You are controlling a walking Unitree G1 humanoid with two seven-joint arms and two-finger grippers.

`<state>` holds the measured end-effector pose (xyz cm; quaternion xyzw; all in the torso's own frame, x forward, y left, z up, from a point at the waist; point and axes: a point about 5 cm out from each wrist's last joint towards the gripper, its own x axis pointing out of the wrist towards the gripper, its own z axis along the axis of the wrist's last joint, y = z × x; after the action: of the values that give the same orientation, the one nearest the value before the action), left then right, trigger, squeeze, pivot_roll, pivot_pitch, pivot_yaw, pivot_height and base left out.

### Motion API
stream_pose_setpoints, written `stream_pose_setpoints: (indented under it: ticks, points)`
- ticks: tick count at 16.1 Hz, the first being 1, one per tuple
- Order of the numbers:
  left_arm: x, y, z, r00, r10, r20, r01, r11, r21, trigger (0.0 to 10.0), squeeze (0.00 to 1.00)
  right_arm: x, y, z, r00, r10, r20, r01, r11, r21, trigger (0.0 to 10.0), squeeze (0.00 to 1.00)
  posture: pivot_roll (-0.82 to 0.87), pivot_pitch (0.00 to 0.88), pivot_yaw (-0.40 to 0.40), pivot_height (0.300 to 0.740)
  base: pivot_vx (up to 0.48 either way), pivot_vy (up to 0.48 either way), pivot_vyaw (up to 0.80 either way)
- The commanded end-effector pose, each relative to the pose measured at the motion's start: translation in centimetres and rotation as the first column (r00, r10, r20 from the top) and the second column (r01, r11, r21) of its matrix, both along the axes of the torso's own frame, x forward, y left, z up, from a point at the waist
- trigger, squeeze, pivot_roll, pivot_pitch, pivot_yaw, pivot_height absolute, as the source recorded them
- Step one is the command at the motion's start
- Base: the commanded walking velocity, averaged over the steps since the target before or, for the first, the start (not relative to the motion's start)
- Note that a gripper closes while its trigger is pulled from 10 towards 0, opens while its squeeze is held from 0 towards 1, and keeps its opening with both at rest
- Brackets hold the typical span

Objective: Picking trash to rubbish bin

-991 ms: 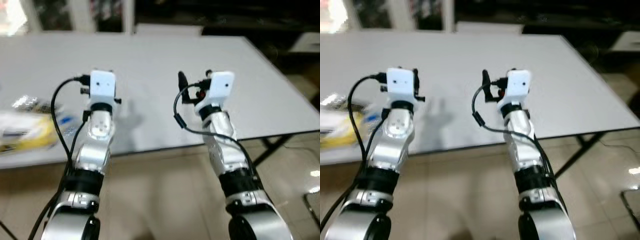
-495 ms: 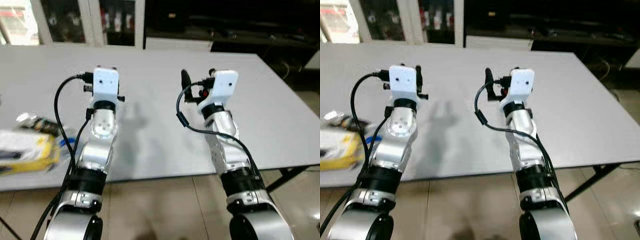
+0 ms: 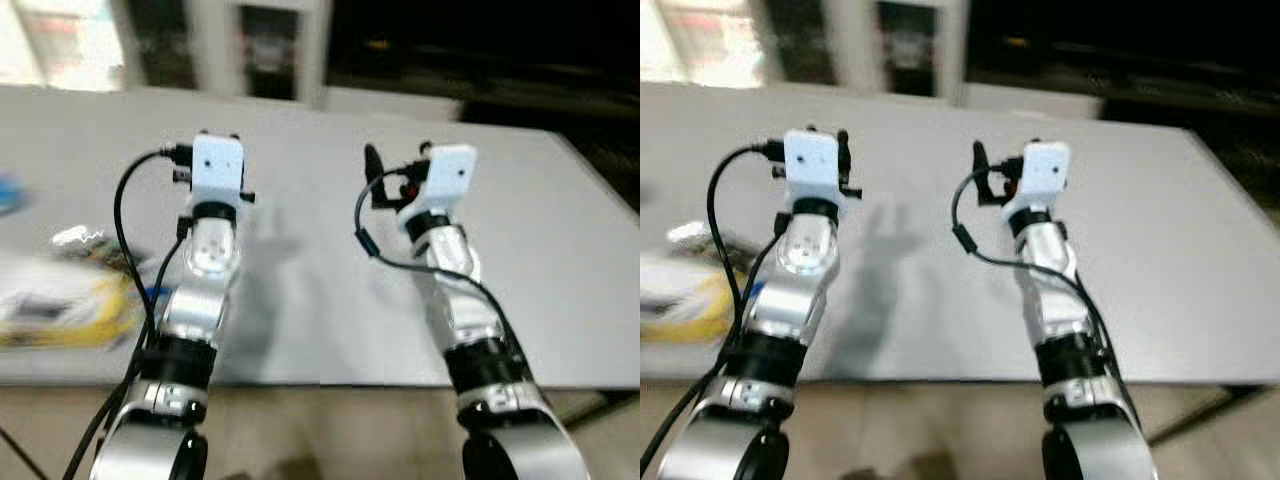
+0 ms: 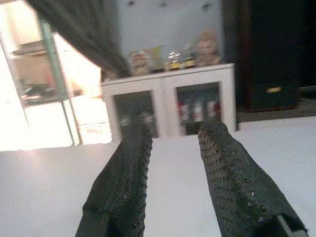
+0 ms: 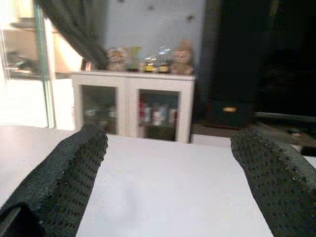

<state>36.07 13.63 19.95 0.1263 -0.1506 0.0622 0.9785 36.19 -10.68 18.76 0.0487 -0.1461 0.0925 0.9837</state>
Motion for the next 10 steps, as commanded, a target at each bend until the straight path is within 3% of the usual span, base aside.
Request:
stream_pose_setpoints:
  ticks: [1, 9, 10]
  points:
    - [-0.04, -0.77, 0.19, 1.0, -0.02, 0.004, 0.02, 1.0, 0.008, 10.0, 0.0, 0.09, -0.57, 0.33, 1.0, -0.016, 0.008, 0.016, 1.0, 0.003, 10.0, 0.0, -0.03, 0.021, -0.097, 0.74, 0.0, 0.0, 0.65]
    - [0.11, -1.02, -0.04, 0.999, -0.03, -0.021, 0.031, 0.999, 0.031, 10.0, 0.0, 0.11, -0.48, 0.21, 1.0, -0.007, 0.0, 0.007, 1.0, 0.001, 10.0, 0.0, -0.03, 0.021, -0.098, 0.74, 0.0, 0.0, 0.0]
    - [0.1, -1.02, -0.06, 0.999, -0.03, -0.021, 0.031, 0.999, 0.031, 10.0, 0.0, 0.09, -0.45, 0.18, 1.0, -0.007, 0.0, 0.007, 1.0, -0.002, 10.0, 0.0, -0.03, 0.019, -0.096, 0.74, 0.0, 0.0, 0.61]
